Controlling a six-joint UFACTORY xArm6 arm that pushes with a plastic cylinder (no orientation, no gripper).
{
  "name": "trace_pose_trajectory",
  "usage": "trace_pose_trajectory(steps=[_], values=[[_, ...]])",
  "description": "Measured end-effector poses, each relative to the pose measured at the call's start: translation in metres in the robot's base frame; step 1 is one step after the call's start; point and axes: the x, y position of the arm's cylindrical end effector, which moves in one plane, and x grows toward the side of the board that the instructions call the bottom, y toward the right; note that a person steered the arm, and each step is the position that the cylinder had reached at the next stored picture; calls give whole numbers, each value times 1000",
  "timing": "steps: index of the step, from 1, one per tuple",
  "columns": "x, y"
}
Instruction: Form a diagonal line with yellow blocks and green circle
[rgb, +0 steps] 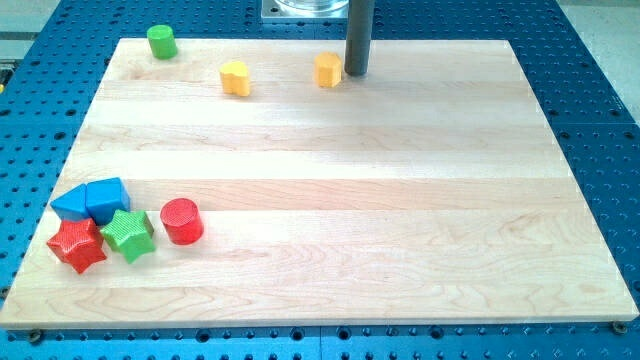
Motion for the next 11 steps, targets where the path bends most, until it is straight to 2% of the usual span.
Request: trace_pose_trajectory(steps=[1, 4, 5, 8, 9, 10, 11], values=[[7, -17], [-15, -156], [-15, -180], [15, -178], [8, -129], [36, -89], [44, -113]])
